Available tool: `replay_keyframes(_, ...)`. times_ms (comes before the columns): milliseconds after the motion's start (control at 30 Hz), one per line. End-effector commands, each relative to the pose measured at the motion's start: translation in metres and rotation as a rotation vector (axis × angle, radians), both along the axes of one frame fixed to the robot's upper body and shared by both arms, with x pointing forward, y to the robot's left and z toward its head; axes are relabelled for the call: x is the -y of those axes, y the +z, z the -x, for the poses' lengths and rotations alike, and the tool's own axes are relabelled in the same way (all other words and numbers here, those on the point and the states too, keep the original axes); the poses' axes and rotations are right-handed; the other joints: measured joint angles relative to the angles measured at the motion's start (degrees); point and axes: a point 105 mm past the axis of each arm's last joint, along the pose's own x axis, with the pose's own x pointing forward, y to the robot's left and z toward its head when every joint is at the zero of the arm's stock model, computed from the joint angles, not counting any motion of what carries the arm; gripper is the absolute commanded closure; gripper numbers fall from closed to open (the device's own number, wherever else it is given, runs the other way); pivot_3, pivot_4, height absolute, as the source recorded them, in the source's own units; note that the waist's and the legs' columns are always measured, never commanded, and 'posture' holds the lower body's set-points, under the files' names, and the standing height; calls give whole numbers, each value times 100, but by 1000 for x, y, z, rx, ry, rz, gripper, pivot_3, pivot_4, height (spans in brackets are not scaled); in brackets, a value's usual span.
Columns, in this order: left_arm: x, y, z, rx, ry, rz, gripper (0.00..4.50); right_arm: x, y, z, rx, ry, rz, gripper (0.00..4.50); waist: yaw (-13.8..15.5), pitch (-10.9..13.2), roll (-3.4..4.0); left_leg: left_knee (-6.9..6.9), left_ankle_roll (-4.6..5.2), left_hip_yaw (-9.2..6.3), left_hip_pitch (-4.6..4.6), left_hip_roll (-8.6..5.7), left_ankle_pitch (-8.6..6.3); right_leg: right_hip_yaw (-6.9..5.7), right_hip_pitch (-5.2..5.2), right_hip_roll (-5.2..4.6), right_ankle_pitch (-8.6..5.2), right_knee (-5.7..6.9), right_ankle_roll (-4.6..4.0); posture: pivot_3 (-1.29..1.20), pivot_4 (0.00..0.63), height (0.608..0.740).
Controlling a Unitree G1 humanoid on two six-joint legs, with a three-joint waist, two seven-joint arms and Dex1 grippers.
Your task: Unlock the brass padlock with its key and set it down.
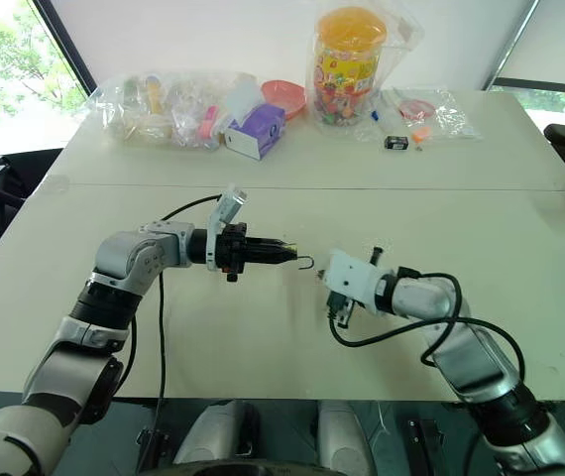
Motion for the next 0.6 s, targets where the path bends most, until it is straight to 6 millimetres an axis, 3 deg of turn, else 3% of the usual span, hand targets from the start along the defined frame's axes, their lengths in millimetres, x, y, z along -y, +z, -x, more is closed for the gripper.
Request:
replay_keyframes(33, 9, -6, -5, 24, 28, -2, 4500, 4, 23, 12, 71, -16, -12, 4493, 0, 0, 0, 0, 0, 0, 0, 0, 0, 0, 0, 1, 0, 0, 0, 0, 150, 735)
replay_keyframes(300, 56, -56, -34, -50, 188, -61, 4500, 10, 50, 34, 121, -136, -57, 4493, 71, 1, -3, 1, 2, 0, 2, -4, -1, -3, 2, 4, 0, -1, 0, 0, 150, 735)
replay_keyframes(433, 64, -72, -40, -37, 211, -100, 4500, 7, 58, 37, 139, -160, -67, 4493, 103, -1, -4, 1, 2, 0, 3, -6, -1, -3, 3, 7, 0, -5, 0, 0, 150, 735)
replay_keyframes(600, 56, -67, -41, -35, 175, -85, 2196, 9, 58, 39, 134, -185, -60, 4500, 97, -2, -4, 1, 3, -1, 6, -7, -1, -3, 8, 7, 0, -5, 0, 0, 150, 735)
